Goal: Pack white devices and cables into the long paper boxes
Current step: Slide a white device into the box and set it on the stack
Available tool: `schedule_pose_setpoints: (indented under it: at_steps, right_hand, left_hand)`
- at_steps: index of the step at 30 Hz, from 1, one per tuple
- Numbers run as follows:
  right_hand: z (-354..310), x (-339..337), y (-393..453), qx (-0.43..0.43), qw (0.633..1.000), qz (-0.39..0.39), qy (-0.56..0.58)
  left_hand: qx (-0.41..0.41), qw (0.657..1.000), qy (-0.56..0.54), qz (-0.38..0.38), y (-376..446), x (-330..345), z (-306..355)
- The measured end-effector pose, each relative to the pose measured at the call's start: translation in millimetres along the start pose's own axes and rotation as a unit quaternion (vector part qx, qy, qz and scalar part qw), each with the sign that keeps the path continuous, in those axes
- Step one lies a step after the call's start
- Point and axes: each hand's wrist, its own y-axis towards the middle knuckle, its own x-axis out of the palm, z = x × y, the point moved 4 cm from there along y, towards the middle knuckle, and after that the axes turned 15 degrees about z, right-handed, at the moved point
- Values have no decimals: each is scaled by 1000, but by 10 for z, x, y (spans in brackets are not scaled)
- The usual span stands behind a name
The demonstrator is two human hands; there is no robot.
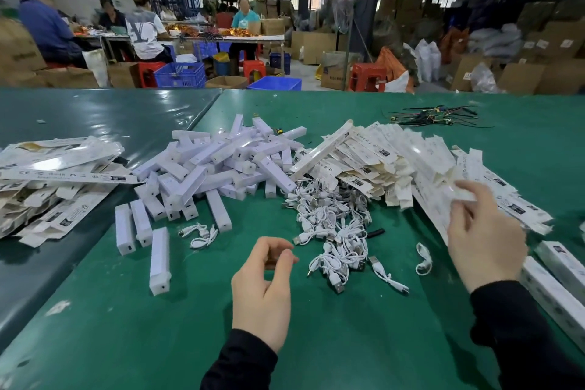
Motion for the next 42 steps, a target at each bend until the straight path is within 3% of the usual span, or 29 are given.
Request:
schedule_pose_setpoints:
  at_steps: [4,8,12,14,16,19,26,29,33,38,42]
  right_hand:
    - [9,-177,-36,157,969,43,189]
    - [-92,-366,-95,262,891,71,364]
    - [-488,-231,-525,358,770,-193,492]
    - [-675,-151,-792,367,740,-300,478]
    - [-797,-103,-1013,382,711,-356,471]
    - [-893,-78,-1184,397,673,-390,487]
    - [-943,-93,-1247,374,673,-445,458]
    - [-906,-124,-1160,332,710,-445,434]
    - [-817,-143,-1023,314,768,-363,426]
    - [-842,-166,-968,280,764,-348,466]
    - [-822,-139,-996,247,799,-357,416]
  left_hand:
    - [-14,999,-11,-31,-34,33,10]
    - [-51,996,-46,-61,-39,65,4]
    - [-147,957,-190,-161,-34,139,45]
    - [-204,919,-279,-187,-28,157,67]
    - [-227,892,-336,-200,-13,145,103]
    - [-229,882,-362,-196,27,117,122]
    - [-252,883,-356,-174,29,112,107]
    - [-248,888,-337,-190,3,118,126]
    - [-262,899,-284,-205,-66,126,109]
    - [-217,914,-164,-303,-250,189,145]
    - [-184,928,-100,-309,-327,226,102]
